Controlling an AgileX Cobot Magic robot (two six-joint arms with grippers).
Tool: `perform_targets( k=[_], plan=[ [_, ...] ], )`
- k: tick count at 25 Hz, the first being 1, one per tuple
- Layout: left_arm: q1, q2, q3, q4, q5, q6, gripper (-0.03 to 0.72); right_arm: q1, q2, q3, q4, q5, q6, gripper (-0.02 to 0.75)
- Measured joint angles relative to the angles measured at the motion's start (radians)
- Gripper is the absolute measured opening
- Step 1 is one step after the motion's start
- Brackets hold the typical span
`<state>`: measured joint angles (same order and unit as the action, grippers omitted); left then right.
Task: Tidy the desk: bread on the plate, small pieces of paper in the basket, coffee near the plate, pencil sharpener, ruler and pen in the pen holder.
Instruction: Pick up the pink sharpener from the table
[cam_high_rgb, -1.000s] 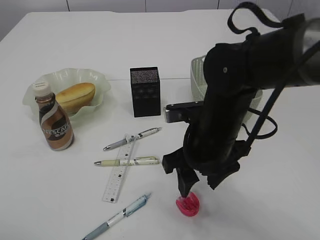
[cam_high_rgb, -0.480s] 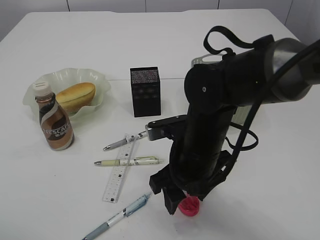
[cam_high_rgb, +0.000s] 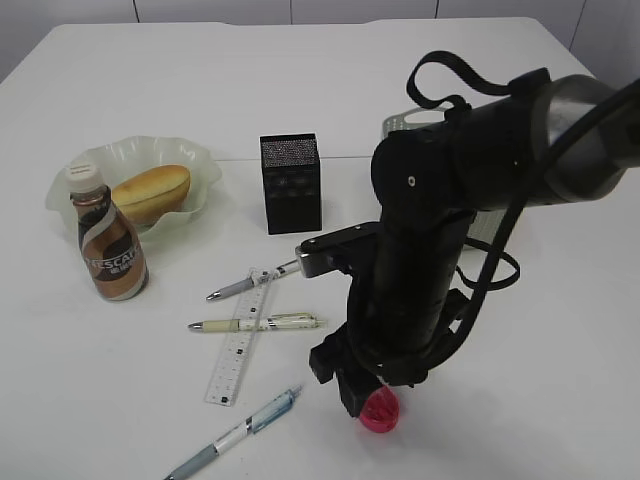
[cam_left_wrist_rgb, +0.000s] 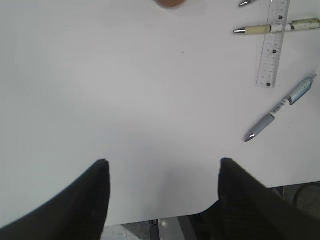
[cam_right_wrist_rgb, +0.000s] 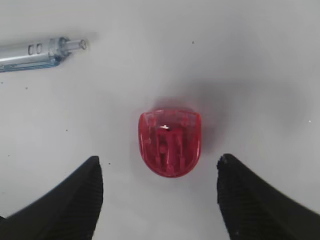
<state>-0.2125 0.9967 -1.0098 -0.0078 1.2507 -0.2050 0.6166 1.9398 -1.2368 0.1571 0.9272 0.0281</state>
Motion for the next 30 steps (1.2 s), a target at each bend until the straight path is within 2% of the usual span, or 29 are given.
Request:
perform_targets(
  k=[30],
  plan=[
    [0.0, 0.0, 0.0, 0.001, 0.0, 0.0, 0.497, 0.0, 0.074, 0.0, -0.027, -0.04, 0.0, 0.525]
  ],
)
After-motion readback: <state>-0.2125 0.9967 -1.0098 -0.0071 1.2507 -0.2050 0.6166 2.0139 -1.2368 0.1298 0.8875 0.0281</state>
